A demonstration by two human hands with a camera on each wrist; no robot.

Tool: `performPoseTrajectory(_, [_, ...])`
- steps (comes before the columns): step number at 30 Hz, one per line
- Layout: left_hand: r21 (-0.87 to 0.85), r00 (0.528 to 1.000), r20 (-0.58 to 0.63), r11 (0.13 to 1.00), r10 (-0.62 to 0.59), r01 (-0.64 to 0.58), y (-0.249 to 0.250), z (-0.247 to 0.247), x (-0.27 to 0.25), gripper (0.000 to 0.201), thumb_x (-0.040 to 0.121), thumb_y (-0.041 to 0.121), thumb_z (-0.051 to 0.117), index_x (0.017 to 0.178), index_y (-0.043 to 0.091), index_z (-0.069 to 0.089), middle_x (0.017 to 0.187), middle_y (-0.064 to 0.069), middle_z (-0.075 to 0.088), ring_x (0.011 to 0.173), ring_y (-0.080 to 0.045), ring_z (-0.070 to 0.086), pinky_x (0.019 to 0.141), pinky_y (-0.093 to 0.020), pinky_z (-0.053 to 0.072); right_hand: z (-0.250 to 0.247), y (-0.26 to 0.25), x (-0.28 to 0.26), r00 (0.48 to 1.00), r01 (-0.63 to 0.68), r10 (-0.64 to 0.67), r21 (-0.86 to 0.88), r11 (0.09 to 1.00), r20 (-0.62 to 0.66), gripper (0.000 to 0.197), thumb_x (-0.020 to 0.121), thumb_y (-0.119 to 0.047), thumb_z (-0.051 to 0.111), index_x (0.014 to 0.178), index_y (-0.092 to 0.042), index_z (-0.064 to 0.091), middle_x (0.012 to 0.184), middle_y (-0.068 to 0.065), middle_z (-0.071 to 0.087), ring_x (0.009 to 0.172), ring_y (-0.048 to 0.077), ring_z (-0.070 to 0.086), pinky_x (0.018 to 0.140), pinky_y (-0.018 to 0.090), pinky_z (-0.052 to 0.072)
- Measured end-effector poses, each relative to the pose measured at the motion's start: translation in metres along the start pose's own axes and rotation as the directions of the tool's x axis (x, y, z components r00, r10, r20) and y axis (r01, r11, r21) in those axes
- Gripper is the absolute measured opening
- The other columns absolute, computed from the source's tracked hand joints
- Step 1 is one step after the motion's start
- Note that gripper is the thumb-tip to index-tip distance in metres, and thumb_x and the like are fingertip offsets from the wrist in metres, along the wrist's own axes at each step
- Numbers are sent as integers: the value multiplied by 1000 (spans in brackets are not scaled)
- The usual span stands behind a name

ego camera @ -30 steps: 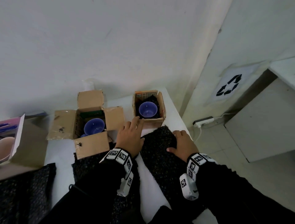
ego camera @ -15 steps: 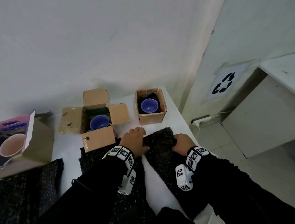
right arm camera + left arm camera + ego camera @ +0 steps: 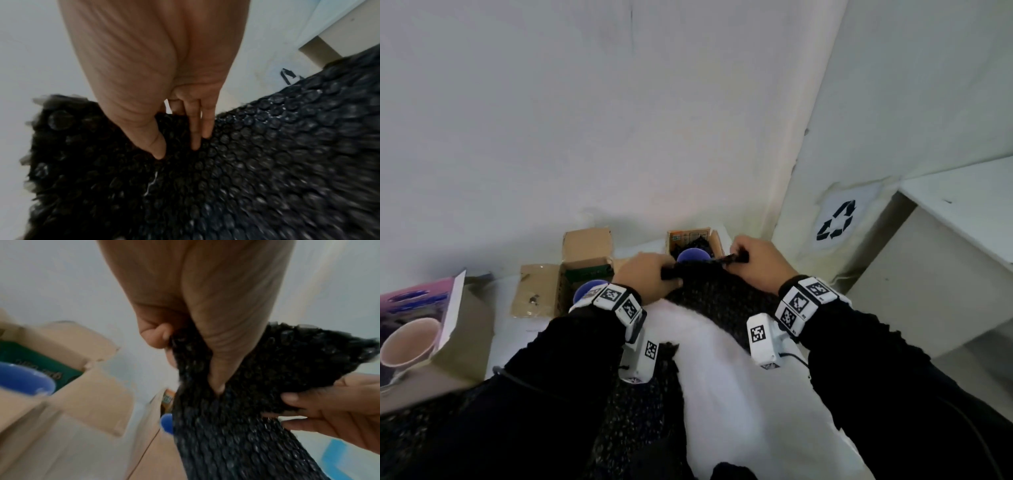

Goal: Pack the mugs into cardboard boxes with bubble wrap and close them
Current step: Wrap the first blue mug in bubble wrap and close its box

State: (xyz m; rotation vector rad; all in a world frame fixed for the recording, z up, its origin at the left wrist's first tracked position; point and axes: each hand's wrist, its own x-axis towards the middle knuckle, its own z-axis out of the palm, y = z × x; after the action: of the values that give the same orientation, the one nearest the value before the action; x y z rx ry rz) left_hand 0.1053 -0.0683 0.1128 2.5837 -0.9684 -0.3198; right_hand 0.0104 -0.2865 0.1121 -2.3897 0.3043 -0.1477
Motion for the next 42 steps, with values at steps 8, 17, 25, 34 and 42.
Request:
performPoseTrajectory(8, [108,651,-739,985,171,-135,20,-71,28,34,72,6,62,101,22,71,90,-2,63,84,-30,55,66,-35,43,-49,-51,54,860,406,-384,-5,914,-335,32,68,-2,69,92,-20,59,93,2,61,87,16,59,81,29,48])
performPoseTrajectory(17, [361,714,-602,920,356,-155,-3,-37,30,28,73,23,60,99,24,71,94,2,61,88,-24,49,72,-34,35,-8,0,75,849,418,-431,-112,902,-307,21,74,-26,73,91,-26,61,101,-6,62,101,26,53,89,40,44])
performPoseTrajectory(25, [409,990,-71,909,121,-82,-19,49,30,28,86,20,48,103,22,69,99,-2,69,93,-29,61,80,-39,47,49,49,48,891,396,-453,-505,767,11,35,73,-35,64,106,-27,55,101,-4,57,94,25,47,73,37,39])
performPoseTrajectory(34, [628,997,-38,777,66,-27,9,43,40,19,78,33,61,97,31,60,77,2,66,82,-21,58,66,-33,28,74,61,63,863,492,-483,-453,743,146,29,68,-8,63,92,-20,53,76,-1,58,59,25,56,68,33,42])
performPoseTrajectory(42, [457,997,-44,889,65,-38,-16,74,58,50,91,41,28,68,20,67,77,0,61,87,-26,49,74,-38,34,81,68,68,859,510,-435,-535,674,271,39,79,-49,38,77,-20,64,66,-4,61,86,19,54,110,53,26])
